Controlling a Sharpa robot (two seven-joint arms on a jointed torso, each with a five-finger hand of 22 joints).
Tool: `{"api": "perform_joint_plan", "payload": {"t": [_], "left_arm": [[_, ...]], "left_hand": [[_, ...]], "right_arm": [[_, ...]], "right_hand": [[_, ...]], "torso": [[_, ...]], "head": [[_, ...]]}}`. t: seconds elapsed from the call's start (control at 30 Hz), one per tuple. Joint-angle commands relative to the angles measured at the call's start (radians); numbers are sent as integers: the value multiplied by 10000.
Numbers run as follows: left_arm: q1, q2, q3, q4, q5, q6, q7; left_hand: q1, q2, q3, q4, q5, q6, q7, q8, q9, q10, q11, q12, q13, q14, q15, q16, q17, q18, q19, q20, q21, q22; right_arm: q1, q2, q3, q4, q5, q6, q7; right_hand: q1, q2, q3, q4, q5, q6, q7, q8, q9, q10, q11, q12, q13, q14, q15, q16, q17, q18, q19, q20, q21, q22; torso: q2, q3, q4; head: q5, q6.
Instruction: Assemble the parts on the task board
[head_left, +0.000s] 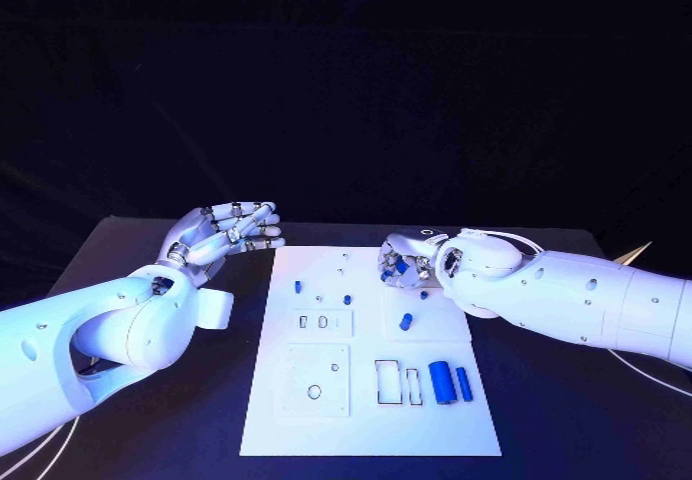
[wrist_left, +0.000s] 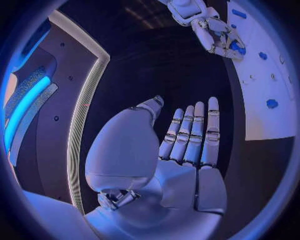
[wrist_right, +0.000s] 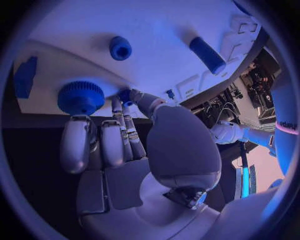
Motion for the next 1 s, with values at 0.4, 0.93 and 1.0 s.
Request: {"api": "perform_joint_plan", "payload": {"t": [0.4,0.93,1.0], "left_arm": [[25,5,10,11,40,113,38],[26,19,10,-50,40,138,10],[26,39,10,-65,40,152,7]], "left_hand": [[25,62,12,26,-28,-41,431,42,-11,-68,17,-47,-15,-98,-18,69,24,107,-15,3,74,20],[37,72,12,24,-31,-46,431,42,-11,-76,18,-51,-16,-109,-19,93,35,108,-5,2,87,26],[37,72,12,24,-31,-46,431,42,-11,-76,18,-51,-16,-109,-19,93,35,108,-5,2,87,26]], "right_arm": [[-19,25,-9,52,-176,-296,-79],[2,135,41,478,-404,-2310,-802],[12,244,57,460,-417,-2512,-962]], "right_hand": [[594,546,608,-409,5,904,-372,775,617,1079,-386,267,243,418,-302,223,69,-298,272,-238,813,1089],[517,618,646,-522,-1,899,-403,1006,923,1266,-439,280,348,429,-349,283,99,-315,262,-300,911,1221],[496,619,640,-514,-2,892,-404,1016,940,1265,-438,274,351,429,-349,284,97,-314,259,-300,909,1217]], "torso": [[65,-13,27],[91,-9,26],[102,-5,57]], "head": [[-25,43],[-20,151],[-35,153]]}}
